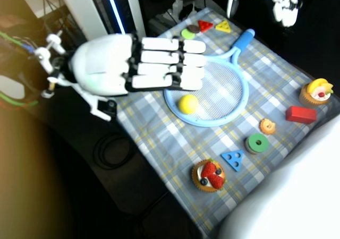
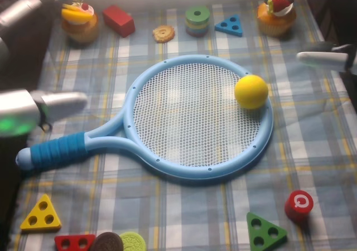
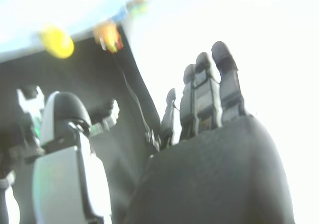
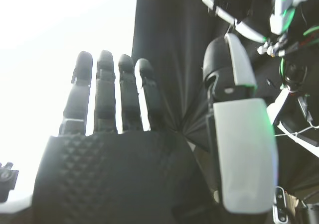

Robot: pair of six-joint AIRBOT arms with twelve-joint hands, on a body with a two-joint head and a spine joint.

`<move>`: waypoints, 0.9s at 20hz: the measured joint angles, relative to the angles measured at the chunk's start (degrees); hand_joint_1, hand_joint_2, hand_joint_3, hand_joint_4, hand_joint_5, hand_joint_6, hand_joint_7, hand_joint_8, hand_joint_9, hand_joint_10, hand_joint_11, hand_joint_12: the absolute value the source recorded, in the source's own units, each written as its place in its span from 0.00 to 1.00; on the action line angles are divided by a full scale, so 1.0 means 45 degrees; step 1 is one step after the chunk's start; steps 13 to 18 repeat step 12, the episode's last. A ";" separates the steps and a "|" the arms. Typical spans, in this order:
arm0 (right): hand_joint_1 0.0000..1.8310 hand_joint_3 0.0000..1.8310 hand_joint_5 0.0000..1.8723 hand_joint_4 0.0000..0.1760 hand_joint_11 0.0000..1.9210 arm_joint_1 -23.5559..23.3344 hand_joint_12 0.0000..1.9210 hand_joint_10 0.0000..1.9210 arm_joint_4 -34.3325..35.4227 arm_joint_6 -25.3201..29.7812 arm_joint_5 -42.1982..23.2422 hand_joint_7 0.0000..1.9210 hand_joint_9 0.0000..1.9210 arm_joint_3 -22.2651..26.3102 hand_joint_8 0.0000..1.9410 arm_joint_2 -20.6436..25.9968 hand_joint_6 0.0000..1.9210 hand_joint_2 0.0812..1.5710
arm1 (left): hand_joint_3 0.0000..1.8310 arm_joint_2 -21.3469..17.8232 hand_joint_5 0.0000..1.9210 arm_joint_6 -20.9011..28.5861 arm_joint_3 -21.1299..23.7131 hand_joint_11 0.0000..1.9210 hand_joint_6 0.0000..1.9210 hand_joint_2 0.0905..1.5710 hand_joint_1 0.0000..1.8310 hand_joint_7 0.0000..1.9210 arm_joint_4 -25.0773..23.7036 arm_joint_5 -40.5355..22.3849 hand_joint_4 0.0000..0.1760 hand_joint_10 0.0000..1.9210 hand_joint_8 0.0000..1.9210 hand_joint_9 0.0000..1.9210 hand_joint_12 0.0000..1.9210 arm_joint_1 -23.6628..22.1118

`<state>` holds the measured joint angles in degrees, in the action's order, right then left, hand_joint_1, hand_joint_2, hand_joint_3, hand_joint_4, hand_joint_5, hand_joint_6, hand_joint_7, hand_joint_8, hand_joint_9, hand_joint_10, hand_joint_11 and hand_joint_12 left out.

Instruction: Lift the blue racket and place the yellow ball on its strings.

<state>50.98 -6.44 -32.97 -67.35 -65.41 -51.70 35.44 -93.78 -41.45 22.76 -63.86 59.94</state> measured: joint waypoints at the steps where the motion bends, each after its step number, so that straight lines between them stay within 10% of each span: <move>1: 0.48 0.00 0.09 0.22 0.00 0.0491 0.19 0.00 0.0476 -0.0029 -0.0515 0.13 0.11 0.0160 0.00 0.0063 0.00 0.69 | 0.00 0.0000 0.00 0.1593 -0.0253 0.00 0.00 0.54 0.44 0.02 -0.0291 -0.0471 0.99 0.00 0.00 0.01 0.08 0.0194; 2: 0.44 0.00 0.10 0.26 0.01 0.0903 0.20 0.01 0.0918 -0.0058 -0.0918 0.14 0.12 0.0321 0.00 0.0092 0.00 0.68 | 0.00 0.0000 0.00 0.3007 -0.0539 0.00 0.00 0.50 0.48 0.03 -0.0544 -0.0680 0.78 0.00 0.00 0.01 0.06 0.0262; 6: 0.45 0.00 0.15 0.00 0.13 0.2807 0.25 0.01 0.2749 -0.0903 -0.3347 0.22 0.25 0.1137 0.00 0.0471 0.00 0.62 | 0.00 0.0651 0.00 0.9180 -0.2108 0.00 0.00 0.51 0.43 0.03 -0.0986 -0.2788 0.85 0.00 0.00 0.02 0.23 0.0899; 8: 0.40 0.00 0.09 0.00 0.14 0.3308 0.37 0.00 0.3473 -0.0986 -0.4240 0.22 0.29 0.1195 0.00 0.0573 0.00 0.67 | 0.01 0.0806 0.00 1.0239 -0.2186 0.00 0.00 0.57 0.36 0.07 -0.1030 -0.3575 0.51 0.01 0.00 0.07 0.49 0.1229; 10: 0.41 0.01 0.00 0.89 0.00 0.3303 0.05 0.00 0.3614 -0.1088 -0.5095 0.02 0.03 0.1316 0.00 0.0622 0.00 0.72 | 0.01 0.0903 0.02 1.0841 -0.2215 0.00 0.00 0.72 0.19 0.03 -0.1520 -0.4823 0.53 0.00 0.00 0.06 0.34 0.1239; 12: 0.52 0.00 0.06 0.90 0.02 0.3055 0.01 0.00 0.3138 -0.1166 -0.5756 0.02 0.00 0.1613 0.01 0.0646 0.02 0.70 | 0.01 0.1103 0.13 1.1278 -0.2283 0.00 0.01 0.84 0.02 0.03 -0.1933 -0.6062 0.60 0.00 0.00 0.03 0.19 0.1001; 18: 0.52 0.00 0.06 0.90 0.02 0.3055 0.01 0.00 0.3138 -0.1166 -0.5756 0.02 0.00 0.1613 0.01 0.0646 0.02 0.70 | 0.01 0.1103 0.13 1.1278 -0.2283 0.00 0.01 0.84 0.02 0.03 -0.1933 -0.6062 0.60 0.00 0.00 0.03 0.19 0.1001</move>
